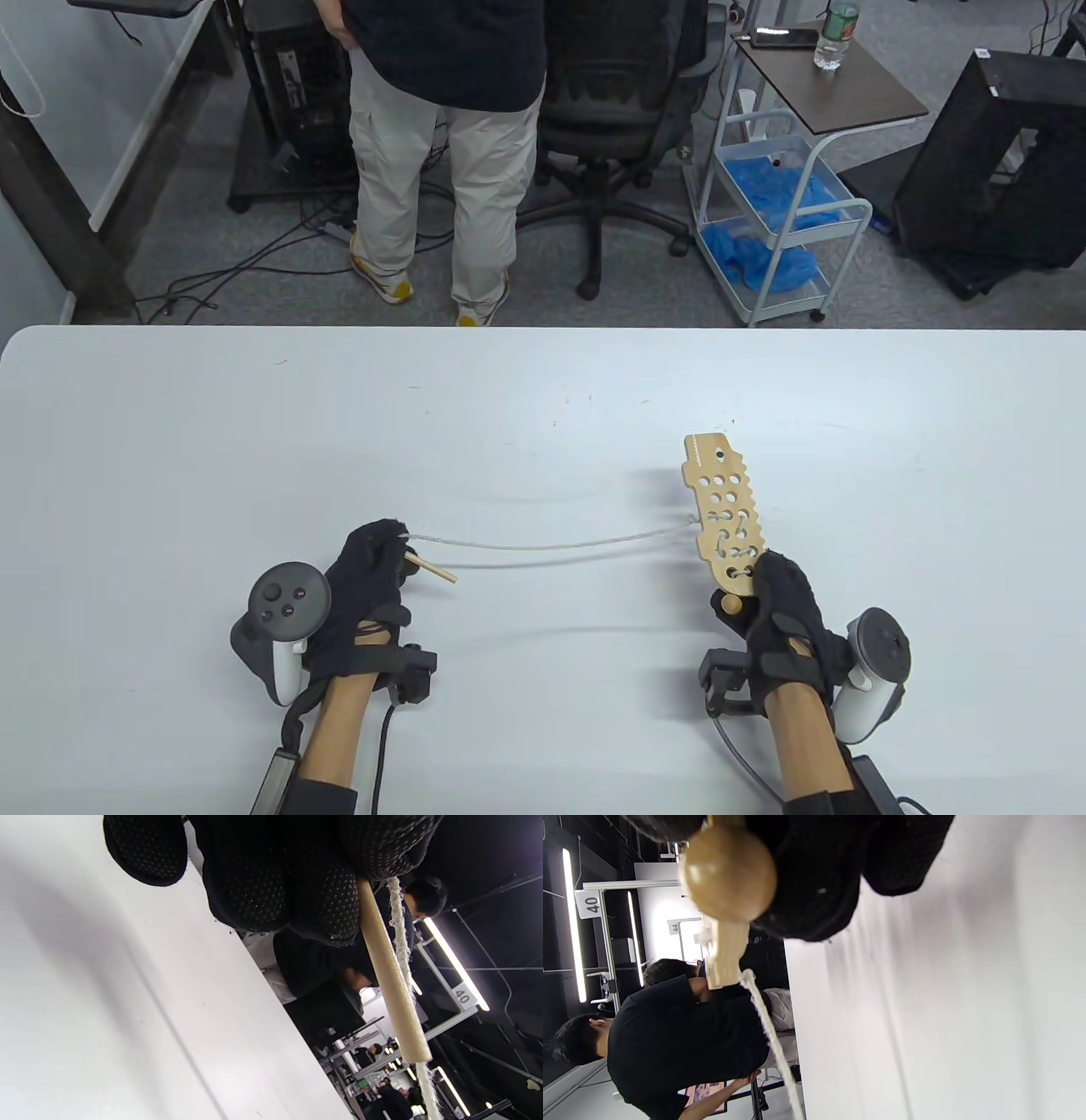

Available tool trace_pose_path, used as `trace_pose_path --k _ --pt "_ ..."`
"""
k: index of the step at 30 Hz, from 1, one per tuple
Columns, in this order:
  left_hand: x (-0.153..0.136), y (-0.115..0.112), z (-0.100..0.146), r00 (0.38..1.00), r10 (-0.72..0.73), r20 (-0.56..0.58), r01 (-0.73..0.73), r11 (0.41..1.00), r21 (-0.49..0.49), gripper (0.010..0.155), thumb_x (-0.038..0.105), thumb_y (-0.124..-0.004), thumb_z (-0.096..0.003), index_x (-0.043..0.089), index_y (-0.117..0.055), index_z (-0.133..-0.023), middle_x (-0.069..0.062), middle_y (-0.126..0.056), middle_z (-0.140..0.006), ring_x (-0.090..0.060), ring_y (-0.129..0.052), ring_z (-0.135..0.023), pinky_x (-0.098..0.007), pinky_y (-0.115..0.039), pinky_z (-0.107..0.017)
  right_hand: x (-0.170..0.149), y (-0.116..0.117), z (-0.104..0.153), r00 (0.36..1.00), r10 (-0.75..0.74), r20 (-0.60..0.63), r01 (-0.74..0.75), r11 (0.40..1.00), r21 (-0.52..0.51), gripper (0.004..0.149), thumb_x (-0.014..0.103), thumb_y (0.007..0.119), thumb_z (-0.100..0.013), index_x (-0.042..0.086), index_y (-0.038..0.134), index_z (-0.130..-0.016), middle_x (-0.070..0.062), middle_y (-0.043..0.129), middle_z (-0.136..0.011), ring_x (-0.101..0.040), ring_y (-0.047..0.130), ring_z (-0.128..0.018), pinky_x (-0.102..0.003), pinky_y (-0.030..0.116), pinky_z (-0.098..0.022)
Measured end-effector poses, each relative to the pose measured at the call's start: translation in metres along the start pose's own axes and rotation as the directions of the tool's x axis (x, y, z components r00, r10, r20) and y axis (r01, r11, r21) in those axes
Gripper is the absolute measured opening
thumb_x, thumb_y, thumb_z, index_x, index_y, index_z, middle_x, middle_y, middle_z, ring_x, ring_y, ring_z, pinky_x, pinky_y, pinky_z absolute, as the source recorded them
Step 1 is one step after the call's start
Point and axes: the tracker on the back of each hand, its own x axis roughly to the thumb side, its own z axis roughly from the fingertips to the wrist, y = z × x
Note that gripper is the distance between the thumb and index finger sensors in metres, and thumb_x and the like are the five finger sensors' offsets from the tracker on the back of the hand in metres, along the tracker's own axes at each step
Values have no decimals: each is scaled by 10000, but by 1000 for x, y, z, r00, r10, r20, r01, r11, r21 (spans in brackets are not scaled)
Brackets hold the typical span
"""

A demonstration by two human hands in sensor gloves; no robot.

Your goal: Remove rope from all holes on crocodile lacing toy

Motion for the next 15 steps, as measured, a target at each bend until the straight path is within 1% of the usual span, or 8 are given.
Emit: trace_pose_path --k 6,15 --pt "6 -7 2 999 -4 34 5 1000 -17 412 462 -745 -486 381 -803 -885 104 -1014 -623 -125 -978 -572 -529 -774 -625 -1 16 2 999 25 27 -28 992 122 526 426 693 -498 181 521 -931 -14 840 -792 -200 975 -531 -508 744 -593" --pt "13 -17 7 996 68 57 -65 996 -62 415 455 -757 -480 369 -803 -884 97 -1026 -647 -135 -992 -594 -530 -780 -618 -3 41 14 994 70 85 -90 961 260 516 424 694 -495 191 539 -929 -3 853 -782 -189 982 -520 -497 754 -593"
